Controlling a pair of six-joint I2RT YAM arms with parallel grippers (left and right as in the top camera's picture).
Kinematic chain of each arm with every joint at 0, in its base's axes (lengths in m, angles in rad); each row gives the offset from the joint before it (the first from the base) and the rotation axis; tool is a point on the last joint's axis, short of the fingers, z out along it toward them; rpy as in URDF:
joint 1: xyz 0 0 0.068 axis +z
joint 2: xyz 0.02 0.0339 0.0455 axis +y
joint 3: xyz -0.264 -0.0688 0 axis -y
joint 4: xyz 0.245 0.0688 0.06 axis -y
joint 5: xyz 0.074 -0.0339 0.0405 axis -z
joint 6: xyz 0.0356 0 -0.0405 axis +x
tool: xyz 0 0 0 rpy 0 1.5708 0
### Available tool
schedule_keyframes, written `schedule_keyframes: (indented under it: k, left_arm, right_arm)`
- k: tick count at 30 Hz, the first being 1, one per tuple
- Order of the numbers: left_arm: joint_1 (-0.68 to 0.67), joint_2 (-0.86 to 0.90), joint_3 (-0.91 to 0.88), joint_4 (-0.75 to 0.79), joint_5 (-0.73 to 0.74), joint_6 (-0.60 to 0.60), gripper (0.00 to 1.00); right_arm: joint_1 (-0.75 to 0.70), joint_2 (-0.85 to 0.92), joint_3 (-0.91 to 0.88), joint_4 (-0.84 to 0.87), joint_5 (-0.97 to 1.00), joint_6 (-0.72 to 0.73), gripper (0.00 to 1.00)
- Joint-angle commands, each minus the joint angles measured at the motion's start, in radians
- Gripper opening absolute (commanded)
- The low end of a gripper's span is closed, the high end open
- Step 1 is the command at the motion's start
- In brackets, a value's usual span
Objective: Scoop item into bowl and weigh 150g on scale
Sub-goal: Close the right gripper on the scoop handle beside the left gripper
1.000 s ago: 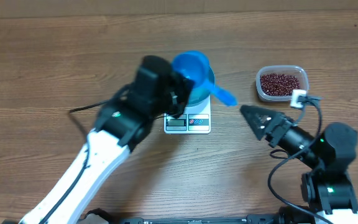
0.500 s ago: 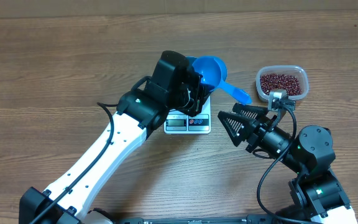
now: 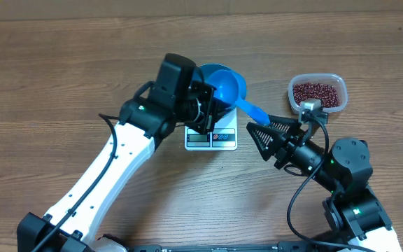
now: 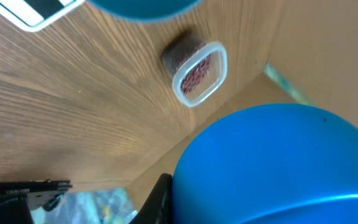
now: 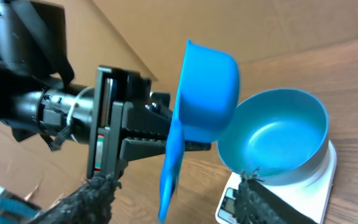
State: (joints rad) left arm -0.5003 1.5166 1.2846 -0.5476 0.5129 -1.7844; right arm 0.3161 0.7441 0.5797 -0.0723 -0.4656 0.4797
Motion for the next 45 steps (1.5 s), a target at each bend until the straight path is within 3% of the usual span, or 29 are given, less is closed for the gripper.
schedule_keyframes:
  k: [1,5,14,25,31,45]
  left_arm:
    - [-0.029,-0.026,0.009,-0.017,0.0,0.024,0.04]
    - [-0.031,-0.026,0.009,-0.06,0.0,0.039,0.05]
    - [-0.03,-0.026,0.009,-0.069,0.012,0.07,0.05]
    - [-0.026,-0.026,0.009,-0.08,0.04,0.193,0.04]
    - [-0.024,-0.026,0.009,-0.086,0.064,0.193,0.05]
    - [-0.024,-0.026,0.009,-0.132,0.059,0.191,0.05]
  right_arm:
    - [0.006,0.002,0.018,0.005,-0.038,0.002,0.61]
    - [0.005,0.002,0.018,0.008,-0.07,0.002,0.57]
    - [0.005,0.002,0.018,0.003,-0.131,0.002,0.31]
    - [0.005,0.002,0.018,-0.019,-0.142,0.001,0.29]
    - [0.005,0.002,0.018,-0.024,-0.114,0.001,0.34]
    - [0.005,0.002,0.018,-0.029,-0.084,0.002,0.33]
